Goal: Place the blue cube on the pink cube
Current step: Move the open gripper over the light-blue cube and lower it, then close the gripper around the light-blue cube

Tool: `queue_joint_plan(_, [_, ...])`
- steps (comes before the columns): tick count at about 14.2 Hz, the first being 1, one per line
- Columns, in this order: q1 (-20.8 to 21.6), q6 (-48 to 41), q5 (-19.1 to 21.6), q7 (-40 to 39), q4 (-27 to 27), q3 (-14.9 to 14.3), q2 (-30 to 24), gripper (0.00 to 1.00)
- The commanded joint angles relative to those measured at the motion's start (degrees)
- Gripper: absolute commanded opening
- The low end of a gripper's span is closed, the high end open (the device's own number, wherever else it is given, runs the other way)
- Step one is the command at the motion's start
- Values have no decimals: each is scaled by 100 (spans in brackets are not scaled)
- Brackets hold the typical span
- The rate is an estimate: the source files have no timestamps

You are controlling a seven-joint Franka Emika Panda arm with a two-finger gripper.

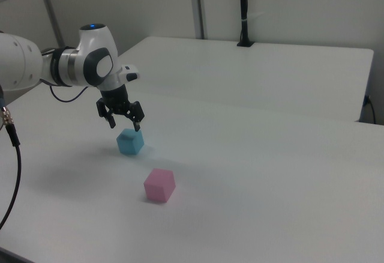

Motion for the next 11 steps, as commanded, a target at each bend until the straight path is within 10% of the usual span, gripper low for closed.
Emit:
queue_joint_plan(1, [96, 162, -39, 157, -99, -8, 51, 100])
queue_joint_plan(7, [96, 171, -276, 157, -73, -8, 209, 100])
queue_joint_plan(11, [105, 328, -285, 183, -73, -8, 323, 83])
